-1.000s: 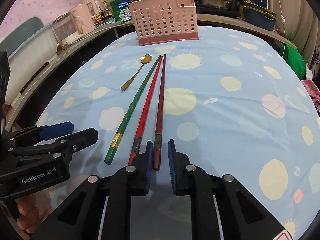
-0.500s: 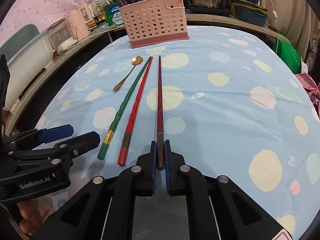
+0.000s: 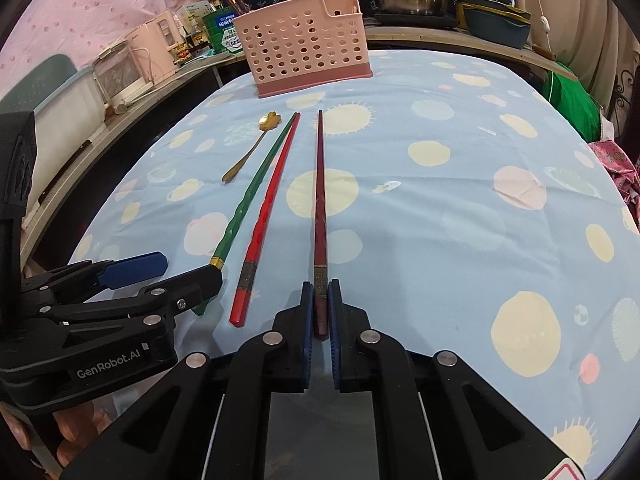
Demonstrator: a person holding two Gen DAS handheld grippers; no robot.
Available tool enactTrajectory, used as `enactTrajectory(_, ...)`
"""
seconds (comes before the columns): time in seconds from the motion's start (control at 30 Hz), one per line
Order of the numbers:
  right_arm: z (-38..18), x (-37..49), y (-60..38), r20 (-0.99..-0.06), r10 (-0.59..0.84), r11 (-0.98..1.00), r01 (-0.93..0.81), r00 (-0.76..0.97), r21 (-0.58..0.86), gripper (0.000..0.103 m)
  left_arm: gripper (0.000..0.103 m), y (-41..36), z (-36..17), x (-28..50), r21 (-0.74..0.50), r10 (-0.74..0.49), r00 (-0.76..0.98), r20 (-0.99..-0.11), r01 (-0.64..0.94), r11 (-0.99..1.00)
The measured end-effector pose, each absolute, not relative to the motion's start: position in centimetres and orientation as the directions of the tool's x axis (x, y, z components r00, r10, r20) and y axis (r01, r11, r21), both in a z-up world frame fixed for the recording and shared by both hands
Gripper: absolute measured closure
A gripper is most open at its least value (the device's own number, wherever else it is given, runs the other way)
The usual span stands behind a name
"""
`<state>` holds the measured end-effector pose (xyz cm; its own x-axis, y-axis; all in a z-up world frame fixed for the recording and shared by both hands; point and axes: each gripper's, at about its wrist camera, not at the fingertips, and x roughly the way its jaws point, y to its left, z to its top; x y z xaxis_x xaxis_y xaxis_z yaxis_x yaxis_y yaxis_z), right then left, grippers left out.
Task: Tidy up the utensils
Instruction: 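Close right tool on the dark red chopstick while left tool closes on the green chopstick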
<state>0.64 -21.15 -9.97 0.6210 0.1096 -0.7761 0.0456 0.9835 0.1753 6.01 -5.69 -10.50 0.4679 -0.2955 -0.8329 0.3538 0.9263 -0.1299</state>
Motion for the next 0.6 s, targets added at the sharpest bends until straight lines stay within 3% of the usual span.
enactTrajectory(0.07,-9.96,0.64,-21.16,-0.777,0.109,0.984,0.046,0.621,0.175,0.096,0.054,-5.68,-10.48,6.01,-0.128,-0.296,0.469,-0.832,0.356,0.925)
enactTrajectory(0.13,-9.96,0.66,-21.17,-0.776,0.11,0.983,0.046,0.621,0.176,0.096,0.068,-5.66,-10.44,5.99,-0.132,-0.302,0.467,-0.831,0.362,0.923)
enactTrajectory(0.33,-9.97,0.67,-21.21,-0.777,0.11,0.983,0.046,0.62,0.176,0.096,0.094,-5.68,-10.45,5.8,-0.146,-0.318,0.452,-0.834,0.375,0.915)
enactTrajectory(0.6,-9.69,0.52,-21.19,-0.775,0.123,0.981,0.044,0.62,0.191,0.096,0.096,-5.41,-9.99,5.44,-0.167,-0.338,0.445,-0.829,0.38,0.91)
